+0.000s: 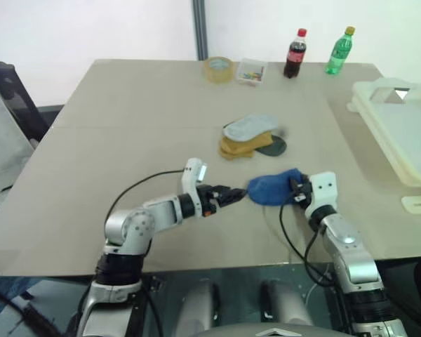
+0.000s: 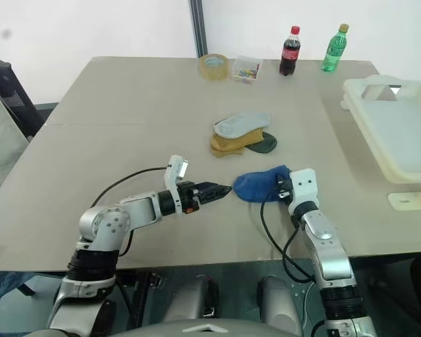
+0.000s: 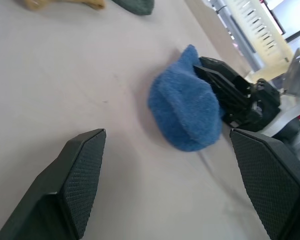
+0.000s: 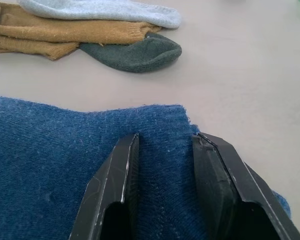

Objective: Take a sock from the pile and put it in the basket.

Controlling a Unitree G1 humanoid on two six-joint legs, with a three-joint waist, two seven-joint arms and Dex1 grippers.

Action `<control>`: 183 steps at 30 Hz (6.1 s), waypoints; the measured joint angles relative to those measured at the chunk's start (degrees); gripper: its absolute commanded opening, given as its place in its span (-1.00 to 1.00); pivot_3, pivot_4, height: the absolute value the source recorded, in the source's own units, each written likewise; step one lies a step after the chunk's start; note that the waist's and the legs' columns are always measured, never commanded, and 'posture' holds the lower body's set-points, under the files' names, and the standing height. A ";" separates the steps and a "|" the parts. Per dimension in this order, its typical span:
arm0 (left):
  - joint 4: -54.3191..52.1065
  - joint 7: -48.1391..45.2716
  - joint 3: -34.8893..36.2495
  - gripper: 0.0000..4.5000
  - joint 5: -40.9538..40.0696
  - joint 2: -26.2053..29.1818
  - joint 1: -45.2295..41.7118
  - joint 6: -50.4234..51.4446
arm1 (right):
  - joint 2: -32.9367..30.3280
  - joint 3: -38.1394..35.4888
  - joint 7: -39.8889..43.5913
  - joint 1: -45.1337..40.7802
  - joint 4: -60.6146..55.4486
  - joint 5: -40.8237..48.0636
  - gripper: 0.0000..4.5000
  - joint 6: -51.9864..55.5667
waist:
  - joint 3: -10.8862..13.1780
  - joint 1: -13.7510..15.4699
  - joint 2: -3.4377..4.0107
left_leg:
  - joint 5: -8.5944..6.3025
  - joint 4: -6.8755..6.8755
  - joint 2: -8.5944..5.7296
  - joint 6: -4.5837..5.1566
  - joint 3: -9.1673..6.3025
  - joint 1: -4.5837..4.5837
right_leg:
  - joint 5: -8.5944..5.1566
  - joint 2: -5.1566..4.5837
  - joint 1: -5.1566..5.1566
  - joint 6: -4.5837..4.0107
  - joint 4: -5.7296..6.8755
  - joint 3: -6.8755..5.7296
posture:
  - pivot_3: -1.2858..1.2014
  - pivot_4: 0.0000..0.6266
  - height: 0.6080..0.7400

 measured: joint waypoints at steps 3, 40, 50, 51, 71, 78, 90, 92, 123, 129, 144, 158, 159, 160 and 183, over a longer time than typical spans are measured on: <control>3.60 4.47 5.79 0.88 -4.88 -6.22 -0.71 4.11 | -0.29 0.27 -0.03 0.55 -0.36 -1.11 -0.23 -0.28 | -0.04 0.16 -0.03 | 0.00 0.00 -0.01 0.01 -0.07 0.00 | 0.00 0.00 0.03 0.01 0.00 -0.06 | 0.03 -0.52 1.00; 22.50 23.01 22.97 0.88 -14.47 -24.93 -14.57 22.72 | -0.48 0.63 -0.09 2.40 -2.36 -4.99 -0.23 0.07 | -0.45 1.03 -0.21 | -0.01 -0.05 -0.05 0.02 -0.35 -0.07 | -0.02 0.03 0.13 0.01 -0.22 -0.28 | 0.03 -0.52 1.00; 24.22 22.79 23.89 0.88 -20.98 -24.93 -14.91 18.27 | -0.41 0.94 -0.05 2.30 -2.35 -5.47 -0.23 0.09 | -0.44 1.01 -0.22 | -0.02 -0.06 -0.04 0.02 -0.34 -0.08 | -0.02 0.00 0.11 0.00 -0.24 -0.28 | 0.03 -0.52 1.00; 24.67 22.85 23.57 0.88 -21.85 -24.93 -14.91 17.43 | -0.41 1.03 -0.05 2.30 -2.36 -5.75 -0.23 0.09 | -0.44 1.02 -0.22 | -0.02 -0.06 -0.04 0.02 -0.34 -0.08 | -0.02 0.00 0.11 0.00 -0.24 -0.28 | 0.03 -0.52 1.00; 34.20 18.71 13.84 0.88 -25.20 -24.83 -16.14 5.74 | -1.15 1.54 -0.04 3.18 -3.47 -7.60 -0.23 -0.02 | -0.43 1.19 -0.23 | -0.02 -0.12 -0.05 0.02 -0.37 -0.14 | -0.03 -0.02 0.11 0.00 -0.40 -0.35 | 0.03 -0.52 1.00; 37.37 13.95 9.62 0.88 -22.98 -24.64 -18.39 2.85 | -2.62 2.30 0.93 6.18 -7.08 -8.62 -0.23 0.08 | -0.43 1.18 -0.22 | -0.03 -0.52 -0.07 0.04 -0.38 -0.18 | -0.02 0.01 0.12 -0.01 -0.81 -0.39 | 0.03 -0.52 1.00; 43.99 8.42 7.12 0.88 -18.12 -24.44 -23.44 -0.48 | -9.75 3.78 4.52 11.16 -13.95 -11.62 -0.23 -0.63 | -0.41 1.12 -0.23 | -0.03 -0.82 -0.14 0.05 -0.33 -0.20 | -0.06 0.04 0.12 0.06 -1.12 -0.38 | 0.03 -0.52 1.00; 45.46 7.33 7.12 0.88 -17.33 -24.44 -23.88 -1.10 | -11.40 3.57 5.51 12.61 -16.23 -11.95 -0.23 0.59 | -0.40 1.18 -0.23 | -0.03 -0.82 -0.14 0.05 -0.33 -0.20 | -0.06 0.05 0.11 0.06 -1.12 -0.38 | 0.03 -0.52 1.00; 48.30 0.91 6.99 0.91 -11.79 -24.45 -25.64 -2.05 | -15.89 -7.35 14.93 9.60 -31.24 5.11 0.97 24.21 | -0.04 1.17 -0.01 | -0.02 -0.76 -0.25 0.06 -0.32 -0.21 | -0.05 0.07 0.11 0.07 -1.01 -0.37 | 0.03 -0.52 1.00; 48.74 0.12 6.99 0.91 -11.12 -24.45 -25.80 -2.12 | -18.29 -9.26 17.38 10.06 -33.71 8.39 0.97 26.03 | -0.04 1.17 -0.01 | -0.02 -0.76 -0.32 0.06 -0.34 -0.19 | -0.05 0.07 0.12 0.07 -0.98 -0.37 | 0.03 -0.52 1.00; 48.74 -0.54 6.45 0.91 -10.21 -24.46 -25.82 -2.09 | -17.68 -5.94 10.49 4.02 -28.12 3.46 0.97 28.16 | -0.04 1.19 0.00 | -0.02 -0.74 -0.39 0.06 -0.32 -0.18 | -0.05 0.06 0.13 0.07 -0.96 -0.34 | 0.03 -0.52 1.00; 38.98 -10.61 1.37 0.91 -7.61 -24.37 -25.64 -1.11 | -9.37 -10.57 6.17 0.69 -26.09 7.65 0.97 33.47 | 0.02 1.05 0.07 | -0.01 -0.74 -0.37 0.05 -0.32 -0.21 | -0.04 0.08 0.11 0.07 -0.92 -0.31 | 0.03 -0.52 1.00; 37.11 -12.16 1.24 0.91 -8.65 -24.37 -25.63 -0.32 | -8.59 -10.57 5.95 0.33 -25.96 8.05 0.97 34.12 | 0.03 1.00 0.11 | -0.01 -0.74 -0.36 0.05 -0.32 -0.20 | -0.04 0.09 0.11 0.08 -0.91 -0.31 | 0.03 -0.52 1.00; 35.74 -13.34 1.30 0.91 -9.53 -24.35 -25.53 0.44 | -8.14 -10.65 5.70 -0.01 -25.84 8.53 0.97 34.73 | 0.05 0.96 0.14 | -0.01 -0.74 -0.36 0.05 -0.31 -0.19 | -0.05 0.09 0.11 0.08 -0.91 -0.30 | 0.03 -0.52 1.00; 29.75 -16.95 0.24 0.91 -9.22 -23.99 -20.44 4.09 | 0.97 -19.16 -4.16 -5.73 -21.96 14.31 0.97 40.41 | 0.07 1.03 0.20 | 0.00 -0.69 -0.39 0.06 -0.31 -0.18 | -0.03 0.11 0.12 0.12 -0.84 -0.26 | 0.03 -0.52 1.00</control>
